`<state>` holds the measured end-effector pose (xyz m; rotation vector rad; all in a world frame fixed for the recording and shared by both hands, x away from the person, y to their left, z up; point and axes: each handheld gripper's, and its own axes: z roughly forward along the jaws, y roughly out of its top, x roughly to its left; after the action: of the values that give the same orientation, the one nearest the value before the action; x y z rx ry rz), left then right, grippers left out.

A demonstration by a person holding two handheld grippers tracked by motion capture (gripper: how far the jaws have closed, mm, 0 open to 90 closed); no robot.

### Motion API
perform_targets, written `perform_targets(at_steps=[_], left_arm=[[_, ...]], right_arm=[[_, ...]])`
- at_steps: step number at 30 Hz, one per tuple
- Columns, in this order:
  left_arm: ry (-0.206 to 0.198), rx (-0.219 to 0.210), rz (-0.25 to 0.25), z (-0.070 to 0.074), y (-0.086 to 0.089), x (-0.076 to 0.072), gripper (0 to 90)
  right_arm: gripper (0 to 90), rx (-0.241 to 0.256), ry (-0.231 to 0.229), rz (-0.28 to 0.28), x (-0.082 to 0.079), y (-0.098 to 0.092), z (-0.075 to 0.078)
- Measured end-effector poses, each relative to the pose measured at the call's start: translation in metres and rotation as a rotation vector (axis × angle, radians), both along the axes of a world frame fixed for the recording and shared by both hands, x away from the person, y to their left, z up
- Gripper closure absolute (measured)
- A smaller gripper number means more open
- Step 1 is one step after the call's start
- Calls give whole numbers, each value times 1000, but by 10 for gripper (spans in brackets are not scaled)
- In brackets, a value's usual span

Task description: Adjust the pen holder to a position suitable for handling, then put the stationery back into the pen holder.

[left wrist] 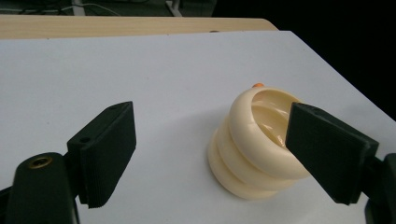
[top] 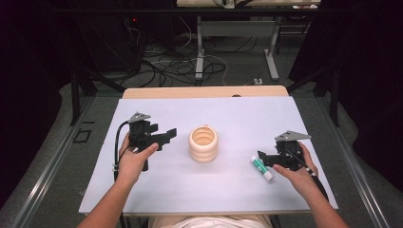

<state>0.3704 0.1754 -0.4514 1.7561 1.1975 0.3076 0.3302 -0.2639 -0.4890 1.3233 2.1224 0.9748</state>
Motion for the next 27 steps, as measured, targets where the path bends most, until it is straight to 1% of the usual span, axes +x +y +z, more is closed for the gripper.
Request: perform_targets(at_steps=[1,3,6,10,11,13,15,16,17,18,19,20,21,22,24,25,27], left_arm=[[-14,2,3,0,1,-1,158],[-35,8,6,0,4,-4,144],[-55,-6,16,-1,8,-7,113],[-80,-26,30,-2,13,-11,90],[-84,-26,30,-3,14,-11,86],[-104,-22,36,-4,17,-13,77],[-109,-22,37,-6,19,-15,66],[-112,-21,36,-6,19,-15,61],[-116,-19,32,-6,20,-16,56],[-124,-19,29,-7,21,-17,49],[-131,-15,24,-7,21,-18,43],[-135,-11,18,-7,22,-19,43],[-136,-11,14,-8,23,-20,42],[-143,-3,11,-8,23,-20,38],[-140,-3,19,-9,24,-21,36],[-142,-1,18,-10,25,-21,36],[-139,1,22,-10,25,-22,36]], right_arm=[[196,-8,4,8,1,0,0],[201,-10,28,5,3,2,0],[205,-19,53,11,6,4,1],[207,-8,102,20,12,7,0],[208,-9,112,25,13,8,0],[212,3,144,33,16,9,-1],[214,-4,174,40,19,11,-1],[221,-15,181,52,21,11,-2],[235,-8,200,59,22,12,-1],[259,-14,208,63,24,13,-1],[275,-17,232,65,25,14,0],[278,-21,245,61,26,15,0],[287,-27,248,71,28,16,0],[297,-34,264,77,30,17,1],[322,-39,274,78,33,19,0],[328,-57,281,73,35,19,0],[343,-64,289,74,39,20,0]])
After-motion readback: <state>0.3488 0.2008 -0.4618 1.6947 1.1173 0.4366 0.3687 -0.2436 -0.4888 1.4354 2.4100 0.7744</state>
